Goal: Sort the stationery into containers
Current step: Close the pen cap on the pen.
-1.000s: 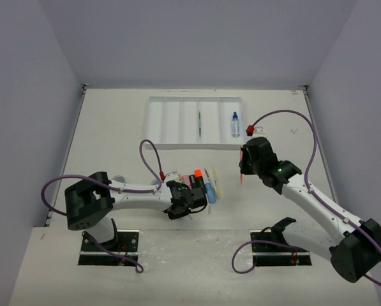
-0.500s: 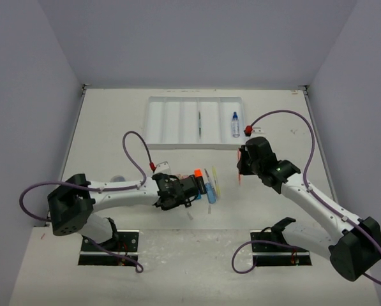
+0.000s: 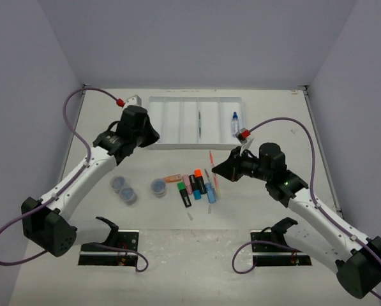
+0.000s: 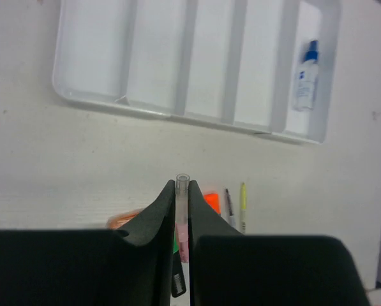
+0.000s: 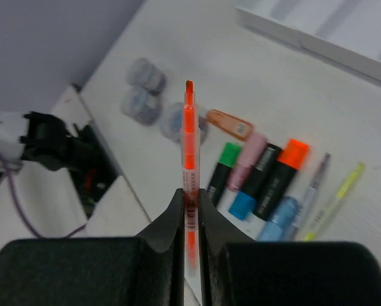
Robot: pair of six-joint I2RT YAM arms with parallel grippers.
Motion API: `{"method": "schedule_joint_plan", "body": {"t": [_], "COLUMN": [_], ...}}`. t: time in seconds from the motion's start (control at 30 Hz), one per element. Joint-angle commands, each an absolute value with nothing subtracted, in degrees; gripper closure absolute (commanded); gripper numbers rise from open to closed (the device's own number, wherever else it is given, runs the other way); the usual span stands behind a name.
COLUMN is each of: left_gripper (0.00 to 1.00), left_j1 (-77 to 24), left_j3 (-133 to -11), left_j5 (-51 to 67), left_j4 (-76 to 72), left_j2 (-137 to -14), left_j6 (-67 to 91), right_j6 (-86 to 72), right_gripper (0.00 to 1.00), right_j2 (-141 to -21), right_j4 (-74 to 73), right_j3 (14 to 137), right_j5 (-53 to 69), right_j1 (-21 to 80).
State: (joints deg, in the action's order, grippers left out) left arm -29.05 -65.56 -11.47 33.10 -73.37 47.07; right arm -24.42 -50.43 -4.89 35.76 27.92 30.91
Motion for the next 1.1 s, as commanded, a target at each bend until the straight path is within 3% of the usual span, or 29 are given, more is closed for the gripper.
{"method": "schedule_joint_plan", "body": {"t": [0.0,0.1,0.27,0.77,1.07], "left_gripper": [1.0,1.0,1.0,1.0,1.0], "left_j1": [-23.5,-23.3,-23.3,-23.3,-23.3], "left_j3": [-66.5,-66.1,-64.7,-52.7,-50.3], "left_j5": [10.3,11.3,14.6,30.9,29.9], "left_j4": [21.5,20.2,18.5,-1.5,-4.7], "left_j2": [-66.5,-62.4,-58.7,-51.0,-47.6], "left_j6": [33.4,30.8,30.1,38.6,38.7], "right_j6": [-37.7,-41.0,-34.0,-34.9,-34.9], "right_gripper": [1.0,1.0,1.0,1.0,1.0], "right_j2": [-52.1,-55.1,-64.8,-69.0,-68.8], "right_j4": [22.7,31.5,25.1,23.6,23.4], "right_j3": [32.2,32.8,42.6,48.2,47.8], "right_j5": [48.5,47.3,33.0,19.6,19.3], "right_j1": [33.0,38.9,49.7,52.6,53.0]}}
